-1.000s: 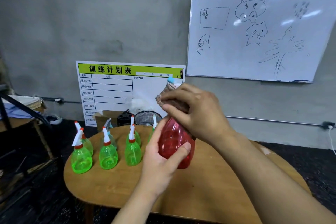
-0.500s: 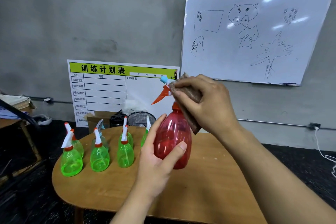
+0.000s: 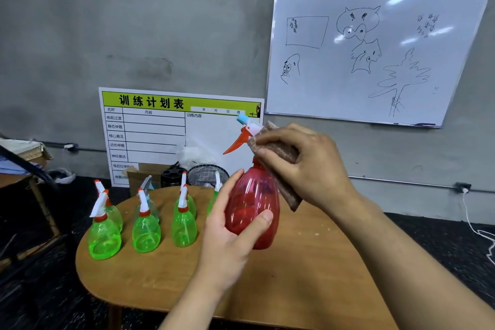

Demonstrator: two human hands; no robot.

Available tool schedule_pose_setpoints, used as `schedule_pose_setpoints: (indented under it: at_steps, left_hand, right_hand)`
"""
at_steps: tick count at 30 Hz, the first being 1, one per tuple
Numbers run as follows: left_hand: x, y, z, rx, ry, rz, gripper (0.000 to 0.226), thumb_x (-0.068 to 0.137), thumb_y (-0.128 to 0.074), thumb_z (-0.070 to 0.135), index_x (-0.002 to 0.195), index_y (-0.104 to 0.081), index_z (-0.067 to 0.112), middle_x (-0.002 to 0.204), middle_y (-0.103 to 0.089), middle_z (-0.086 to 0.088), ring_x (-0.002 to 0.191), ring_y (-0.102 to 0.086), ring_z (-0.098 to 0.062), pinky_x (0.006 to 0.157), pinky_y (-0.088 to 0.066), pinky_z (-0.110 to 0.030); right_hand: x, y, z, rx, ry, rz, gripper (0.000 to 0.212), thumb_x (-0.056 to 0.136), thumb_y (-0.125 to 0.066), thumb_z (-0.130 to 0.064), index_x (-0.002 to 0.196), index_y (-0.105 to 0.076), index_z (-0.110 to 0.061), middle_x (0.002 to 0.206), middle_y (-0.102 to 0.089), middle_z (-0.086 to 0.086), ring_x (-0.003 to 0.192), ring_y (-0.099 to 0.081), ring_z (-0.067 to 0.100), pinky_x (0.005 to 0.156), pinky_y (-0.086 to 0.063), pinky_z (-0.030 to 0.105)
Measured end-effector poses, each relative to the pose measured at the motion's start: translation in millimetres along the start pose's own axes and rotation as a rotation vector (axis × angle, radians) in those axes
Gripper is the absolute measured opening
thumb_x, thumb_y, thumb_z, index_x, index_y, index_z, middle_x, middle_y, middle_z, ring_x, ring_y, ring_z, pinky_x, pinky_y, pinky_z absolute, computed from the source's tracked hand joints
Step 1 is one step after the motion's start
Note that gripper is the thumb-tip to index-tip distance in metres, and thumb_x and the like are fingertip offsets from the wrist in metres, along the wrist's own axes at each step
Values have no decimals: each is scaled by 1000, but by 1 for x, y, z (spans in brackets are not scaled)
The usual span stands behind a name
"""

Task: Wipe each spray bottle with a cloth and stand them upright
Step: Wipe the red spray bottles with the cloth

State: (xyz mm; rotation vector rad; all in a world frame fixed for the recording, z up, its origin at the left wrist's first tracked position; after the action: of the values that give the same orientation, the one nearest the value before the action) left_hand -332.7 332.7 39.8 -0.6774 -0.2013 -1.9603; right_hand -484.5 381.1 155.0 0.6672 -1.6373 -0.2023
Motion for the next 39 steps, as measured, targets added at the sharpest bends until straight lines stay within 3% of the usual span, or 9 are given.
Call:
schedule_pose_setpoints:
  at_steps: [5, 9, 15, 19, 22, 26, 29, 35, 39]
  left_hand:
    - [-2, 0, -1, 8, -9, -20, 80, 67, -87, 44, 142, -59, 39, 133, -71, 7, 121, -70, -15, 98, -58, -30]
    - [0, 0, 1, 5, -15, -31, 82, 66, -86, 44, 143, -59, 37, 132, -71, 11, 120, -70, -12, 95, -57, -24]
    - [2, 1, 4, -18, -12, 3, 84, 66, -85, 44, 145, -57, 35, 129, -72, 14, 117, -72, -10, 94, -57, -22]
    - [5, 10, 3, -59, 2, 59, 84, 66, -86, 41, 145, -57, 34, 127, -73, 12, 114, -72, -9, 89, -58, -22]
    - [5, 14, 2, -47, 9, 45, 83, 67, -87, 37, 145, -58, 32, 126, -73, 12, 113, -73, -11, 87, -58, -21]
    - [3, 10, 1, -3, -8, 5, 79, 68, -85, 42, 142, -59, 36, 128, -72, 14, 116, -71, -10, 91, -58, -22]
    - [3, 6, 2, 10, -18, -6, 77, 68, -85, 43, 141, -59, 40, 131, -70, 14, 118, -70, -10, 96, -58, -25]
    - [5, 17, 3, -19, -10, 32, 82, 66, -85, 43, 143, -58, 35, 126, -73, 12, 113, -72, -11, 89, -58, -23]
    - [2, 18, 0, 17, -5, 8, 83, 66, -86, 42, 144, -58, 33, 128, -72, 13, 116, -71, -10, 90, -57, -20]
  right_hand:
    - [23, 10, 4, 221, -154, 176, 16, 94, -75, -38, 107, -79, -31, 104, -76, -15, 102, -70, 4, 94, -55, 39]
    - [42, 11, -7, 395, -210, 52, 18, 94, -77, -30, 112, -81, -25, 105, -77, -19, 104, -69, -5, 98, -53, 23]
    - [41, -2, -9, 274, -245, -101, 25, 94, -74, -44, 116, -80, -33, 107, -78, -16, 99, -71, -3, 96, -58, 37]
    - [34, 5, -1, 184, -296, -216, 23, 96, -73, -39, 113, -81, -27, 82, -70, -22, 65, -62, -17, 56, -48, 7]
    - [33, 16, 9, 147, -347, -323, 16, 97, -72, -34, 107, -81, -25, 72, -62, -22, 46, -55, -15, 37, -36, 8]
    - [40, 13, 4, 257, -329, -74, 18, 95, -74, -38, 107, -82, -29, 98, -78, -16, 83, -69, -8, 73, -57, 21]
    - [38, 4, -3, 344, -299, -113, 23, 98, -72, -34, 116, -80, -22, 91, -74, -17, 64, -62, -16, 52, -41, 2]
    - [31, 16, 6, 245, -361, -310, 17, 97, -73, -34, 107, -81, -23, 57, -63, -25, 44, -55, -10, 35, -34, 9]
    - [34, 22, 4, 174, -302, -148, 10, 93, -75, -39, 99, -81, -33, 77, -71, -29, 71, -65, -14, 60, -50, 15]
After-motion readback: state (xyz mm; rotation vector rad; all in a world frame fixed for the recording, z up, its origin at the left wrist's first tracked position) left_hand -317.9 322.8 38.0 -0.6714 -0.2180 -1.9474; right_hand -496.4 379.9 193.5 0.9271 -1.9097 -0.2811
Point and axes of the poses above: each hand's wrist, its own x-axis towards the middle knuckle, its own y-axis out of the back of the hand, z = x × y, the point moved 1 cm from there along x, towards the middle knuckle
